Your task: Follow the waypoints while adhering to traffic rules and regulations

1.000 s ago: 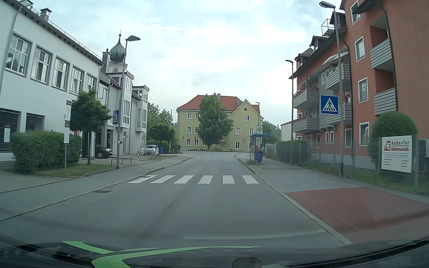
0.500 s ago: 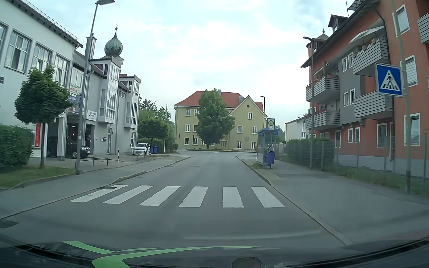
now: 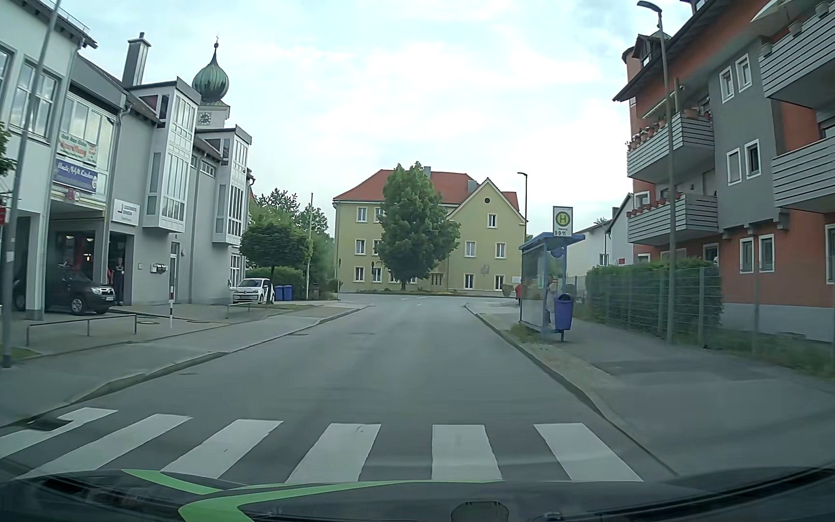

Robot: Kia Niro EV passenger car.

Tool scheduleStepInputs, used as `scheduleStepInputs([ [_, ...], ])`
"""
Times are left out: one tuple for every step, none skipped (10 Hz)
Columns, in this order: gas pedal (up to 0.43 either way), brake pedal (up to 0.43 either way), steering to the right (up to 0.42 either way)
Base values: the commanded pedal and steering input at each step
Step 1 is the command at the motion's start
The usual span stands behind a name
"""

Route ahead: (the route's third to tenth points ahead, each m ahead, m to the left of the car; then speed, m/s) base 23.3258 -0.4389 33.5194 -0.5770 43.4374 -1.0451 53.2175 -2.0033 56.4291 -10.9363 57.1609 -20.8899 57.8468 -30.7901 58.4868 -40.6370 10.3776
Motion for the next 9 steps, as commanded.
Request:
scheduleStepInputs([
  [0.000, 0.000, 0.001],
  [0.000, 0.000, 0.001],
  [0.000, 0.000, 0.002],
  [0.000, 0.000, 0.002],
  [0.000, 0.000, 0.002],
  [0.000, 0.000, 0.002],
  [0.000, 0.000, 0.002],
  [0.000, 0.000, 0.002],
  [0.000, 0.000, 0.002],
])
